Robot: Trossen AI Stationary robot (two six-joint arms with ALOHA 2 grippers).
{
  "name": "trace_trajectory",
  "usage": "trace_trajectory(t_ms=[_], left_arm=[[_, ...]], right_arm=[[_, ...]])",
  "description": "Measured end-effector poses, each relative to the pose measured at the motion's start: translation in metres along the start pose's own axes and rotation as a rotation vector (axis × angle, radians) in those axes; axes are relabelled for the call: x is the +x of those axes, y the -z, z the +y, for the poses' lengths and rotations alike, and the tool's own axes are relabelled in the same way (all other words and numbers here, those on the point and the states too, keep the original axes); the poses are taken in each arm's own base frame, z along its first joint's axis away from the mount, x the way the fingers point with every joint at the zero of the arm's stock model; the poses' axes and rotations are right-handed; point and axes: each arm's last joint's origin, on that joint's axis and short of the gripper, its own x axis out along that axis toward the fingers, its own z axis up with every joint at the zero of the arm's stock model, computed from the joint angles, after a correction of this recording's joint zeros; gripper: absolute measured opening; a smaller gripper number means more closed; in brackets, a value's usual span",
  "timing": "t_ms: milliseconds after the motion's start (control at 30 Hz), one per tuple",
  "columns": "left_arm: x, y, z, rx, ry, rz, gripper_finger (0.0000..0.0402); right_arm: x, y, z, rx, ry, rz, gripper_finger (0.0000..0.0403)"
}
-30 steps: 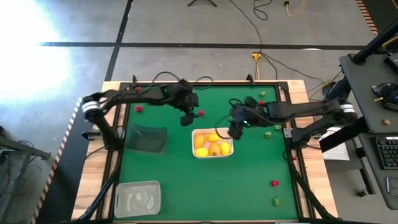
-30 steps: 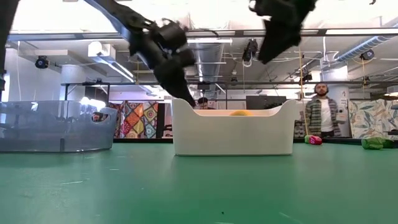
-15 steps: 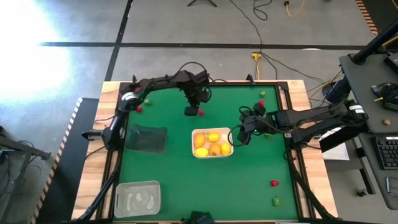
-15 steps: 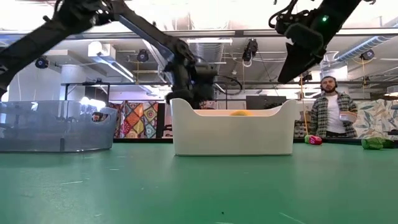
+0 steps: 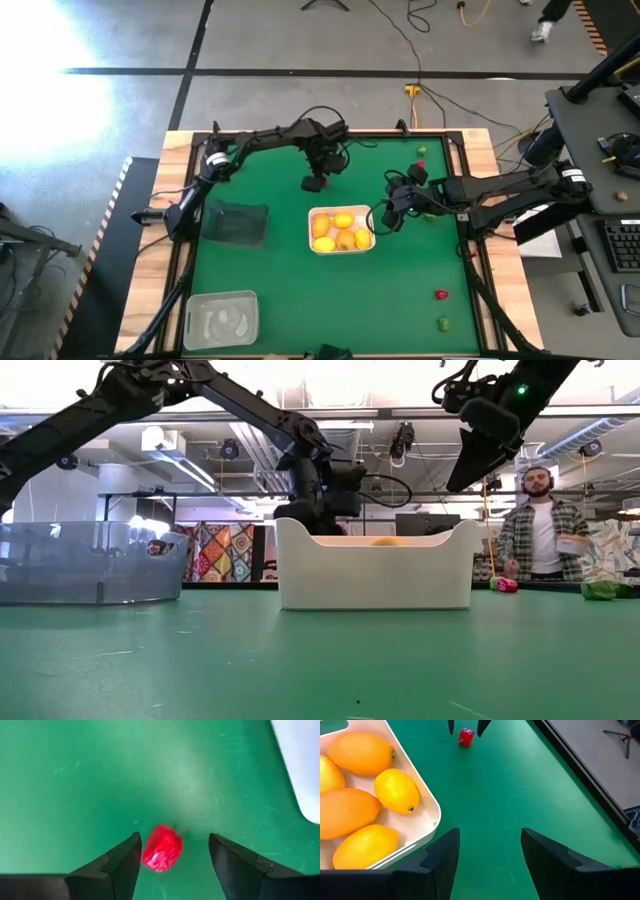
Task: Sort produce into baskets
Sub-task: Put the red chili pepper into the black bin
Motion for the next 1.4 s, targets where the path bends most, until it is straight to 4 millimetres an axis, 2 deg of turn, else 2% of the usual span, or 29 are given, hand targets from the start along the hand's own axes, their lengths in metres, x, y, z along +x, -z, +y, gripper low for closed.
trace_trajectory(t_ms=[333,533,767,1033,1167,1400], left_arm=[[0.005,0.003,-0.001,0.079,-0.056,0.094,0.0214],[0.007,0.006,-0.004,0.21,-0.036,0.122,0.0208],[0.006,0.005,0.005,0.164,-0.168,0.164,0.0201],[0.007,0.003,0.003,0.111,-0.168,0.161,0.0201],[0.009,-0.001,-0.002,0.187,-0.157,0.168,0.0201],[0.01,-0.003,-0.004,0.43,-0.138,0.183,0.0201]], right_arm=[[0.0,0.0,0.0,0.0,0.0,0.0,0.0203],[0.0,0.0,0.0,0.001,0.0,-0.001,0.0203],[0.0,-0.002,0.0,0.009,0.009,-0.021,0.0203],[0.0,-0.002,0.0,0.011,0.008,-0.024,0.0203],[0.0,-0.002,0.0,0.029,0.008,-0.024,0.0203],[0.0,-0.002,0.0,0.037,0.007,-0.024,0.0203]])
